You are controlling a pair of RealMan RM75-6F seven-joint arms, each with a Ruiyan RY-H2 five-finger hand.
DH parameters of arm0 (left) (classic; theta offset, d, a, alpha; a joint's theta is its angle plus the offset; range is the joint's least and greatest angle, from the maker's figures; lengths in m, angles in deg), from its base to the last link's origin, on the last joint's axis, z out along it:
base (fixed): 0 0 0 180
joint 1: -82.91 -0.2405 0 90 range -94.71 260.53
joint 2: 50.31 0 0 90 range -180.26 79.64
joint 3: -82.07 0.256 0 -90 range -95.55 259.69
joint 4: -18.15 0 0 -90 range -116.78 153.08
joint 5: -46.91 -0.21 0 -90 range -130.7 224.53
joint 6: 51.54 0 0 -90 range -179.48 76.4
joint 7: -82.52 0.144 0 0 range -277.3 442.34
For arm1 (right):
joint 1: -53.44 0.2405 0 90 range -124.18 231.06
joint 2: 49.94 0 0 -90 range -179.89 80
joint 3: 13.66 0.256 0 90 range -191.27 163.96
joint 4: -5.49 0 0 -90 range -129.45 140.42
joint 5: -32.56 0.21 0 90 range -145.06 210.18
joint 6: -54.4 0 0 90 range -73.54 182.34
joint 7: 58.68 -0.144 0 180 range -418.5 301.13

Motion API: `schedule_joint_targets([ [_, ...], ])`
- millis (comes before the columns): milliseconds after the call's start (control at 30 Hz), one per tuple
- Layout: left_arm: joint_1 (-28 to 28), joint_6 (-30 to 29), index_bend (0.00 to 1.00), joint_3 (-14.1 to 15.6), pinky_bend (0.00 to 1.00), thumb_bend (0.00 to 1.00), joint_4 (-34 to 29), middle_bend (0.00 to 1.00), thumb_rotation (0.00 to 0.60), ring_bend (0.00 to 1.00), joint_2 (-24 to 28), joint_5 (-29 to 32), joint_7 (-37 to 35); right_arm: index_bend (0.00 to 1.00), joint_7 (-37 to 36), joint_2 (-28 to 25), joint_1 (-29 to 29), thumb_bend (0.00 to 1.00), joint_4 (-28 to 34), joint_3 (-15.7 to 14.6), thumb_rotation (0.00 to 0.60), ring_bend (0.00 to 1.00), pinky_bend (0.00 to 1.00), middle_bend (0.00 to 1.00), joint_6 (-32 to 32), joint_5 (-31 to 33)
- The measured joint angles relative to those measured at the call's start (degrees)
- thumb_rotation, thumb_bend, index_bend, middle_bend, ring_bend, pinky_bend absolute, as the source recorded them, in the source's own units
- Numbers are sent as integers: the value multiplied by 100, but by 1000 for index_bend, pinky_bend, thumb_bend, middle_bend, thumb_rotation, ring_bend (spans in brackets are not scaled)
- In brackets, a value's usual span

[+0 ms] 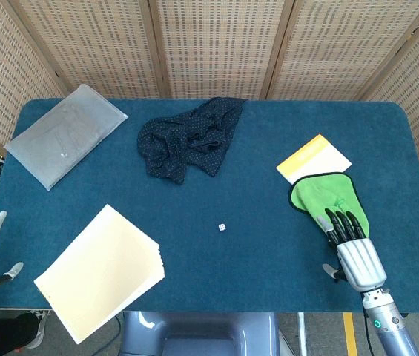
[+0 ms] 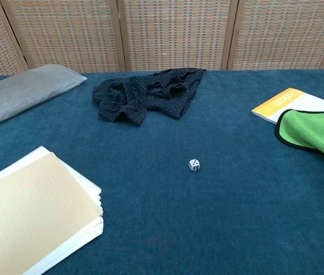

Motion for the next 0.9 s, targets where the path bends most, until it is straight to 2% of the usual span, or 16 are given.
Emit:
schedule_joint_targets([
  [600, -7, -34, 0, 1, 0, 0, -33, 0, 600, 0, 3, -23, 27, 5, -36, -39, -8, 250, 68, -29, 600, 0, 0, 0, -37, -80],
  [700, -8, -29, 0, -3, 0, 0, -28, 0, 600, 0, 13, -10, -4, 45, -5, -16, 1, 250, 70, -39, 600, 0, 0, 0, -20, -99],
  [900, -17, -43, 0, -30, 0, 0, -42, 0, 600, 0, 44, 30, -62, 191, 31, 83, 100, 251, 139, -5, 600, 0, 0, 0, 99, -113],
])
